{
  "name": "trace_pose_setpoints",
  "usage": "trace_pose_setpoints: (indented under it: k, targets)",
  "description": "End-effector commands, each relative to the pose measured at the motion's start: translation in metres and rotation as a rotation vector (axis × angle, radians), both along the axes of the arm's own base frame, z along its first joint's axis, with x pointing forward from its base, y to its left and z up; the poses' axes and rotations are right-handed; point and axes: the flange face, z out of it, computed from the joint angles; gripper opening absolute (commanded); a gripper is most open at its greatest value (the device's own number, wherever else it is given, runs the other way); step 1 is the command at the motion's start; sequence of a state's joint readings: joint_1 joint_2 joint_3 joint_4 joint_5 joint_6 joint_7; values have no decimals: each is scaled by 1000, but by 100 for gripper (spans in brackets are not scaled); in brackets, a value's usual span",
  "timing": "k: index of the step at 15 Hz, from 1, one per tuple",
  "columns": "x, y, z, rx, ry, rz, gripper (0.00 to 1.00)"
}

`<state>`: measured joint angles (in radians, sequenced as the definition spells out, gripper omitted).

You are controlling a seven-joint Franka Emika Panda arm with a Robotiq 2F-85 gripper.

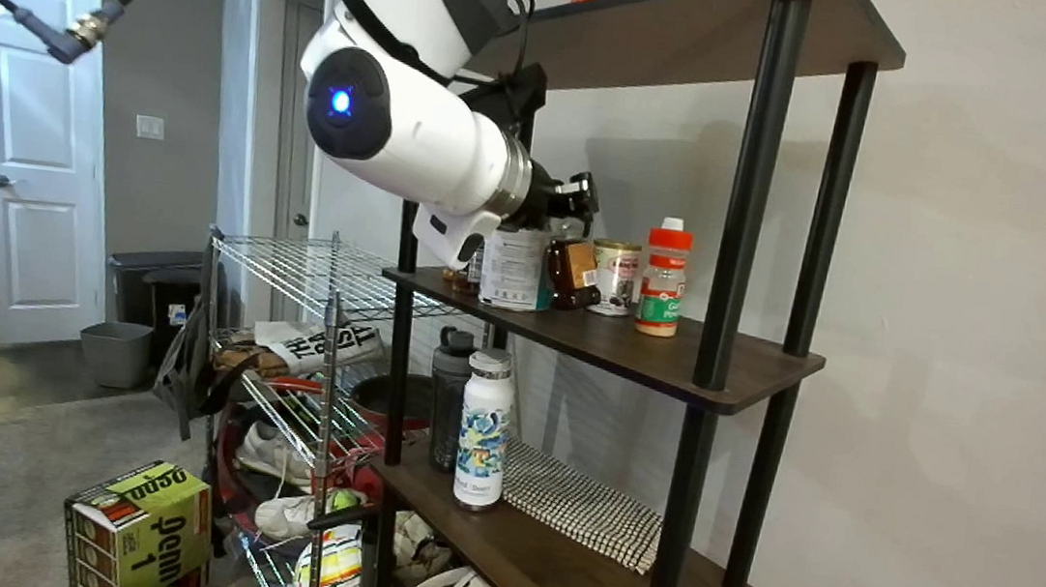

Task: Move the white container on the second top shelf to the left, then remove the first right bottle from the shelf

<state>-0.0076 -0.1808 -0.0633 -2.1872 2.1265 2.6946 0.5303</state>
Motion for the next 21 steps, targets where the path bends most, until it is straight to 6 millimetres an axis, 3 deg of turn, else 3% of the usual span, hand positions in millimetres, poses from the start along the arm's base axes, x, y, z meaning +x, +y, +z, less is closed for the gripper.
trace_pose_setpoints:
  k: [1, 8, 14, 21]
  targets:
    - [-16, 1, -1, 53, 12, -14, 31]
    - [-53, -15, 7, 65, -1, -46, 31]
    - [-85, -14, 20, 56, -33, -44, 31]
    - [-121, -19, 9, 36, -5, -76, 31]
